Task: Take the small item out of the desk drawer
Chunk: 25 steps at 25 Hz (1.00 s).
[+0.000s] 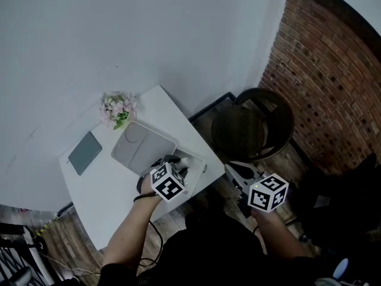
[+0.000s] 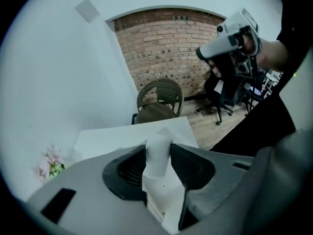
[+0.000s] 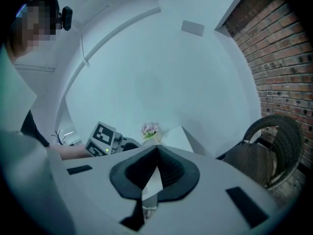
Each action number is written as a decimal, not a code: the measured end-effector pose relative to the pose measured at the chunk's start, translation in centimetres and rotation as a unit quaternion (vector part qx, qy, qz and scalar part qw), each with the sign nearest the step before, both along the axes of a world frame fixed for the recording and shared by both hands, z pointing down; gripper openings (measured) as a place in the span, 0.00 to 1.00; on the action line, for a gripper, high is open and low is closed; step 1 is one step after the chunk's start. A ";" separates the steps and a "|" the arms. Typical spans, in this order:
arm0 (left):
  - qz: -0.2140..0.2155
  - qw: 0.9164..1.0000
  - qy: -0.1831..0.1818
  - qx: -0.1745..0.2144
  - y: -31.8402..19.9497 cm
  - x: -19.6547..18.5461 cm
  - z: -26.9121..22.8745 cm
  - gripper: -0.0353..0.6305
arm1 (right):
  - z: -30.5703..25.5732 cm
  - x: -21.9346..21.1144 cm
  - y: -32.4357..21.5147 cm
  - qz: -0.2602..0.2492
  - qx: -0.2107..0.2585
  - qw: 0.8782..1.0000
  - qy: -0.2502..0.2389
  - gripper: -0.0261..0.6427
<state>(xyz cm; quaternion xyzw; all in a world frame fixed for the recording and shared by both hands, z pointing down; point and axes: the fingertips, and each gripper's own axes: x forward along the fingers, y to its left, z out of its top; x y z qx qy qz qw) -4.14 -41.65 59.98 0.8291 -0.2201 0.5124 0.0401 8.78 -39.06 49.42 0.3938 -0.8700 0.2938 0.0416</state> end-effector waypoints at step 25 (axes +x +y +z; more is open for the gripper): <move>-0.147 0.945 0.256 0.143 6.0 -9.7 -17.7 0.29 | -6.8 -7.9 5.0 -0.036 0.084 0.995 0.047 0.05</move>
